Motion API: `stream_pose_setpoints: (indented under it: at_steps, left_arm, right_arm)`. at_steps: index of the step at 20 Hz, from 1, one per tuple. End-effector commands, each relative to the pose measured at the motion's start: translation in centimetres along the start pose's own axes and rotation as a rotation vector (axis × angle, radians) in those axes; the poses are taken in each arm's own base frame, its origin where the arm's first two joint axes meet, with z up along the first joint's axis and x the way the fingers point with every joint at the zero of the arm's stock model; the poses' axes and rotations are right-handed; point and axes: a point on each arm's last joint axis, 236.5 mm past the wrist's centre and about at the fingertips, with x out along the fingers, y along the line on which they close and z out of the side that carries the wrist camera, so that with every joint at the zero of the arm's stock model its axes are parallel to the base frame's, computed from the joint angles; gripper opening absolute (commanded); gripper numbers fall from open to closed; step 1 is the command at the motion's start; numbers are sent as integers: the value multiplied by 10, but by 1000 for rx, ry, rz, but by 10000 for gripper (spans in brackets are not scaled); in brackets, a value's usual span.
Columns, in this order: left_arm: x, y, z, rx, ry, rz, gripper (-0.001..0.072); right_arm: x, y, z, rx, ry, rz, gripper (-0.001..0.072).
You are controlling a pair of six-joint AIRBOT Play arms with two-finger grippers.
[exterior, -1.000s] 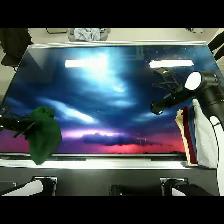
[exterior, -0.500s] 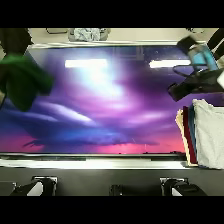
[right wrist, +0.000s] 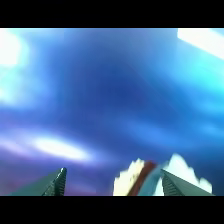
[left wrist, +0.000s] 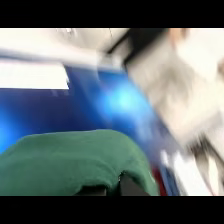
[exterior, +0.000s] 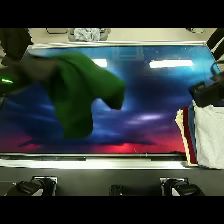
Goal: Fold the shirts.
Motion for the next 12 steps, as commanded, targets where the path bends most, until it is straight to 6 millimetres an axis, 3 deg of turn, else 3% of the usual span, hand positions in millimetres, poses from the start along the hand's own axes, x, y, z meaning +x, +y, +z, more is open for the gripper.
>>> stream_pose_setpoints:
  at_steps: [1,3,4,6,7,8,9,10,12]
  left_arm:
    - [83,12,-141,-70,340,-20,23]
    - [113,30,-227,-98,550,8,23]
    - [121,38,-259,-115,635,22,23]
    - [136,46,-294,-196,714,32,49]
    - [140,46,-296,-231,725,25,248]
    - [141,42,-287,-243,726,9,581]
    - [138,41,-268,-229,719,-8,660]
    - [131,44,-245,-193,712,-15,659]
    - [105,75,-190,-73,687,61,657]
  right_arm:
    - [-2,-3,-29,6,124,-13,673]
    - [7,-5,-33,3,159,-17,673]
    - [13,-4,-33,2,173,-10,673]
    - [27,-1,-37,-1,214,12,673]
    - [36,1,-40,-3,246,25,673]
    - [46,3,-44,-5,279,39,673]
    - [57,5,-47,-9,309,51,674]
    - [68,6,-49,-19,336,64,675]
    - [91,14,-55,-63,388,112,676]
